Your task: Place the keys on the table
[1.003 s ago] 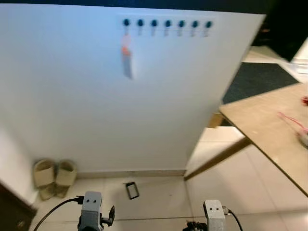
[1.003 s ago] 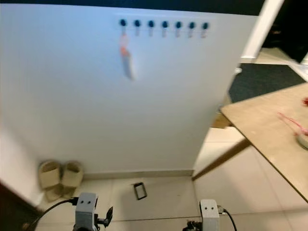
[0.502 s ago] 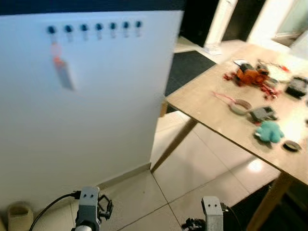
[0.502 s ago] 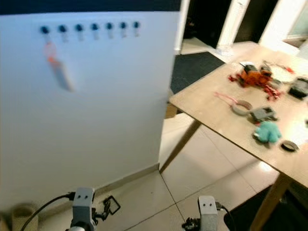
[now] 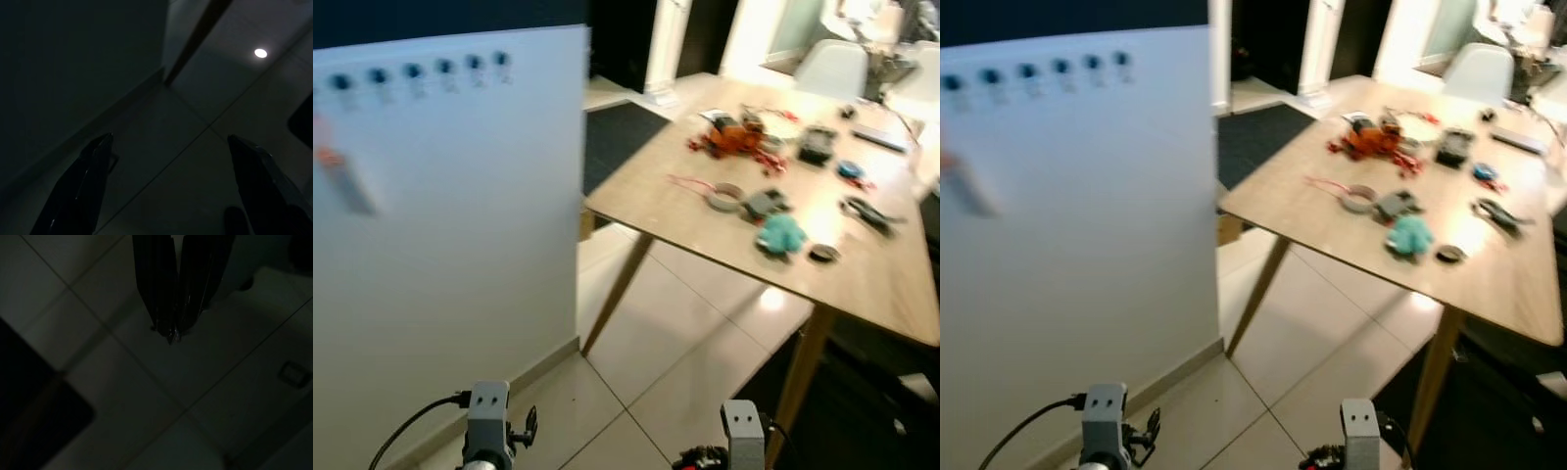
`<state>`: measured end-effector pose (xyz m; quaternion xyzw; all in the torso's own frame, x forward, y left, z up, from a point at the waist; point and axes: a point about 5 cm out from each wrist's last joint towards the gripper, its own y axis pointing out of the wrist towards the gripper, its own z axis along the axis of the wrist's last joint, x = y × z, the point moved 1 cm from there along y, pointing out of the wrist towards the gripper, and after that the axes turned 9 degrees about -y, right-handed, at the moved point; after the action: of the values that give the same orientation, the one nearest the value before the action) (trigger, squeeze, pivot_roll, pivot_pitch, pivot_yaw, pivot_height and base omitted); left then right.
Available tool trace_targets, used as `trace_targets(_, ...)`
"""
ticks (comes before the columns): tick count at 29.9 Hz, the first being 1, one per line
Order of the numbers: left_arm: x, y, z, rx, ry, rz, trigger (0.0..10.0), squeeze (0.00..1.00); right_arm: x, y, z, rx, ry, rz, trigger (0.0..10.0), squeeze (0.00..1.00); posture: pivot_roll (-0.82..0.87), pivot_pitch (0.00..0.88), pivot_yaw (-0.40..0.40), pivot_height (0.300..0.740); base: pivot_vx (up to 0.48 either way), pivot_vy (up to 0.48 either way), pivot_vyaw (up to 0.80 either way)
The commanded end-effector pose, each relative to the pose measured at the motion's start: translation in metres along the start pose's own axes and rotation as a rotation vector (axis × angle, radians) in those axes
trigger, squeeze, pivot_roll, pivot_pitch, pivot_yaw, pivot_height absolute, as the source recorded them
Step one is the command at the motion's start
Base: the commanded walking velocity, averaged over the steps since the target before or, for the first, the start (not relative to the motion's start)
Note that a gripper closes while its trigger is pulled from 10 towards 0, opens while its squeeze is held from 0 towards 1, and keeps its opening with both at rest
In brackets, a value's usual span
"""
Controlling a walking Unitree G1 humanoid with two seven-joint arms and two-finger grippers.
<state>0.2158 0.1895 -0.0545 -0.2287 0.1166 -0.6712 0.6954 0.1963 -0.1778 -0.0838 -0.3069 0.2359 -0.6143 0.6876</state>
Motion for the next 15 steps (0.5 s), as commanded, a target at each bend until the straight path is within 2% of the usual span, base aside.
trace_targets(1, -0.0016, -0.002, -0.0035, -0.011, 0.004, 0.003, 10.0, 0.0, 0.005, -0.0005, 0.0, -0.002, -0.003, -0.014, 10.0, 0.0, 0.04, 0.046, -0.022, 0.74, 0.0, 0.0, -0.8)
trace_targets(15, -0.0034, -0.003, -0.004, -0.008, 0.004, 0.01, 10.0, 0.0, 0.0051, -0.0007, -0.0006, -0.005, -0.009, -0.01, 10.0, 0.0, 0.05, 0.057, -0.022, 0.74, 0.0, 0.0, -0.8)
